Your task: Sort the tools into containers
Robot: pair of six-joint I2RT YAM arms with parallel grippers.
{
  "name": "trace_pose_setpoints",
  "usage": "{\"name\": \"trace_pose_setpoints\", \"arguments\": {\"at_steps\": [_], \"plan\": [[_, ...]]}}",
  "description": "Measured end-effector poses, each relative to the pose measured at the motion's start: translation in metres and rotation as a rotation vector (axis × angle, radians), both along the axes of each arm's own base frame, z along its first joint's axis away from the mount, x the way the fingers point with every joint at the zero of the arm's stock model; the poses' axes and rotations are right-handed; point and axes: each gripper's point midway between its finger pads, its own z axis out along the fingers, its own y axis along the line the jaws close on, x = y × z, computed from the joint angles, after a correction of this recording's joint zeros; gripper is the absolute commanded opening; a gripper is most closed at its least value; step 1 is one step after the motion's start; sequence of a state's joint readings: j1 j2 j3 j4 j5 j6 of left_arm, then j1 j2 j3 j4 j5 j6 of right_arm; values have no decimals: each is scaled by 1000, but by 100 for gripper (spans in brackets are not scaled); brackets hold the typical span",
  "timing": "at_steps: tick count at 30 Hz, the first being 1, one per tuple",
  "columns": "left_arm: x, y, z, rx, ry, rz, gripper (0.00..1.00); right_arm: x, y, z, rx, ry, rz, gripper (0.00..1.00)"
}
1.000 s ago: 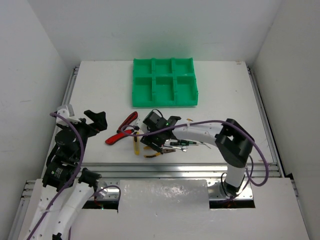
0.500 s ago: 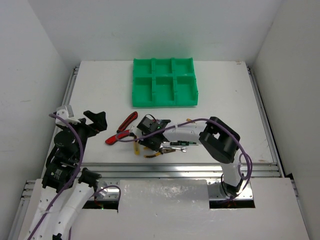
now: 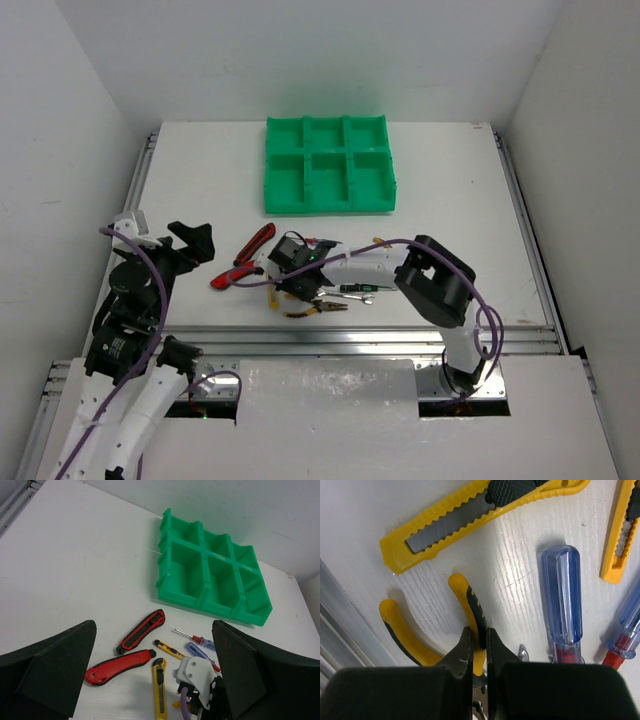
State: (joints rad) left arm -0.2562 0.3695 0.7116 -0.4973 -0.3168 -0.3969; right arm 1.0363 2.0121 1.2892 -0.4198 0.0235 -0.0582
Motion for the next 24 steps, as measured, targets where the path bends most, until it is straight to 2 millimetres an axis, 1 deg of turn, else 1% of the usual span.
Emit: {"name": "trace_pose_setpoints", "arguments": {"at_steps": [3,5,7,11,13,15,18,19,21,22,24], "plan": [[0,0,0,0,0,0,100,0,-1,4,13,-3,-33,0],[0,0,0,0,0,0,100,1,-2,15,40,-22,-67,0],[0,0,0,0,0,0,100,3,-4,31,74,-50,-104,0],[0,0,0,0,0,0,100,13,-4,76,191,-145,-169,0],[0,0,0,0,0,0,100,18,-5,94,237,-190,-197,0],[0,0,0,0,0,0,100,24,-9,107,271,-240,-236,0],[0,0,0,0,0,0,100,39,-21,121,300,-271,-323,0],[0,0,0,0,0,1,100,47,-27,126,314,-274,-365,0],[0,0,0,0,0,0,100,76,-50,136,342,-284,-482,0],[0,0,0,0,0,0,100,94,-64,143,357,-295,-551,0],[0,0,0,-1,-1,0,100,138,-100,163,396,-330,-706,0]]}}
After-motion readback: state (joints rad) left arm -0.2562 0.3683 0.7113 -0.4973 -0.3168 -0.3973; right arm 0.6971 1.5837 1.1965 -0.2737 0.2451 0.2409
